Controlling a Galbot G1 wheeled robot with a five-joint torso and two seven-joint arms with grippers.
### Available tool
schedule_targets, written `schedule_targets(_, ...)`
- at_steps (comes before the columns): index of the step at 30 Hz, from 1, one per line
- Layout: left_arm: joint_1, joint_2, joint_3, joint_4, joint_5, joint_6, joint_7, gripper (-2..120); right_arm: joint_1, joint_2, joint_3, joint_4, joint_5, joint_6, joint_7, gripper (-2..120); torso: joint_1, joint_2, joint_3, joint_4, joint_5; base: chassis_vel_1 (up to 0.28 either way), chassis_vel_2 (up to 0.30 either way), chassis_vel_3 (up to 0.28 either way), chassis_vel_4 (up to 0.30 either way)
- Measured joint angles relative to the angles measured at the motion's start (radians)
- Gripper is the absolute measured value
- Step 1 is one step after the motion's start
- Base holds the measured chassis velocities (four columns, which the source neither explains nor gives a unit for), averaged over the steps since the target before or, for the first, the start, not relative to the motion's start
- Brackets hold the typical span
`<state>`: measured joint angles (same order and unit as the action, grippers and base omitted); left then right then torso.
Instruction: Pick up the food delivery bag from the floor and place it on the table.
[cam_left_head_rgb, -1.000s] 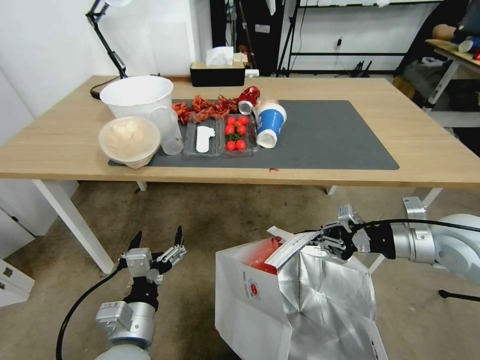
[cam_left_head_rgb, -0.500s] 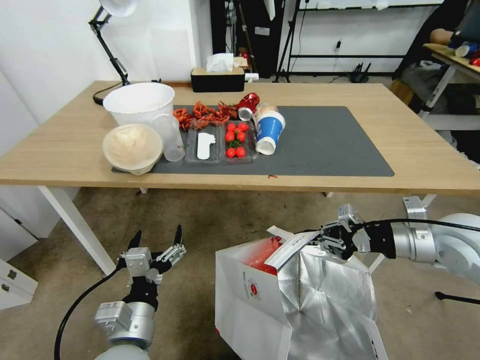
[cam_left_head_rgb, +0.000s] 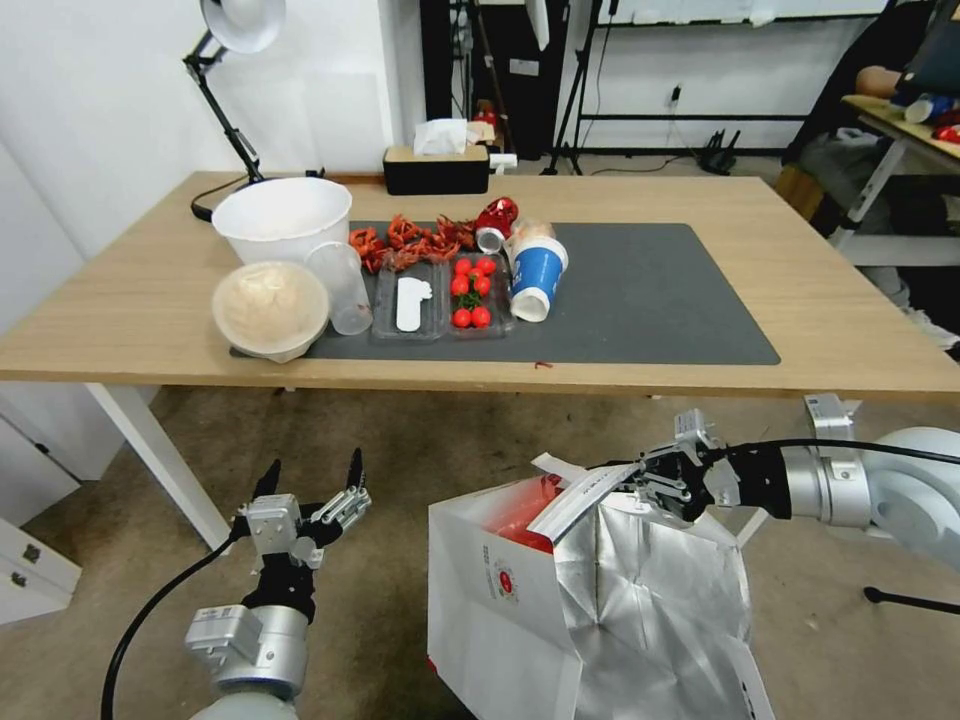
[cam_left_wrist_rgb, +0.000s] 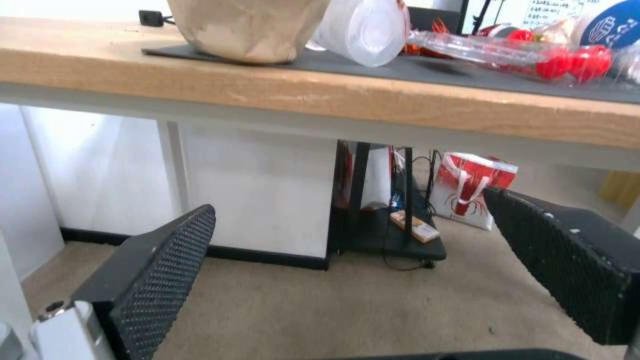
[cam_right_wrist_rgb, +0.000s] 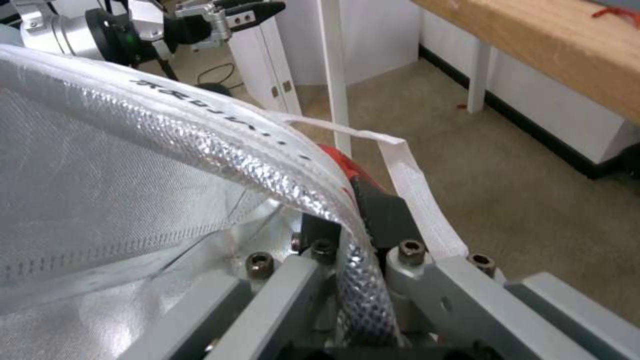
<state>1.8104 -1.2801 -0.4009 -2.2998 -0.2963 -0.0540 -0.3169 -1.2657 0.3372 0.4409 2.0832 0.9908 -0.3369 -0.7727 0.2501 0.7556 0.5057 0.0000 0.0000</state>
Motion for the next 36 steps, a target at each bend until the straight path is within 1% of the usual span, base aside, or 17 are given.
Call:
schedule_targets(8, 0.000, 0.000, -0.001, -0.002, 0.002, 0.000, 0.000, 100, 0.000, -0.002, 0.000, 0.000, -0.001, 0.001, 0.000, 0, 0.013, 0.030, 0.018, 0.0000, 0.0000, 0.000, 0.000, 0.000, 0.000)
schedule_targets(12, 0.003, -0.001, -0.001, -0.003, 0.006, -0.001, 0.000, 100, 0.001, -0.002, 0.000, 0.000, -0.001, 0.001, 0.000, 0, 0.023, 0.054, 0.032, 0.0000, 0.0000, 0.000, 0.000, 0.000, 0.000)
schedule_targets(18, 0.007, -0.002, -0.001, -0.006, 0.009, -0.002, 0.001, 100, 0.001, 0.000, 0.000, 0.001, -0.001, 0.001, 0.000, 0, 0.032, 0.076, 0.044, 0.0000, 0.0000, 0.000, 0.000, 0.000, 0.000)
schedule_targets(19, 0.008, -0.002, -0.002, -0.008, 0.010, -0.002, 0.001, 100, 0.001, 0.001, 0.000, 0.002, -0.002, 0.001, 0.000, 0, 0.036, 0.085, 0.049, 0.0000, 0.0000, 0.000, 0.000, 0.000, 0.000)
schedule_targets(20, 0.008, -0.002, -0.002, -0.008, 0.010, -0.002, 0.001, 100, 0.001, 0.001, 0.000, 0.002, -0.002, 0.001, 0.000, 0, 0.036, 0.085, 0.049, 0.0000, 0.0000, 0.000, 0.000, 0.000, 0.000)
schedule_targets(27, 0.014, -0.003, -0.002, -0.013, 0.012, -0.003, 0.004, 100, -0.001, 0.007, 0.000, 0.004, -0.007, 0.002, -0.001, 0, 0.051, 0.121, 0.070, 0.0000, 0.0000, 0.000, 0.000, 0.000, 0.000)
schedule_targets(33, 0.016, -0.005, -0.002, -0.017, 0.012, -0.003, 0.004, 100, -0.002, 0.008, 0.000, 0.007, -0.008, 0.002, -0.001, 0, 0.060, 0.141, 0.081, -0.0001, 0.0000, 0.000, 0.000, 0.000, 0.000)
schedule_targets(36, 0.019, -0.006, -0.002, -0.018, 0.015, -0.003, 0.004, 100, -0.002, 0.008, 0.000, 0.008, -0.008, 0.002, -0.001, 0, 0.069, 0.161, 0.092, 0.0000, 0.0000, 0.000, 0.000, 0.000, 0.000)
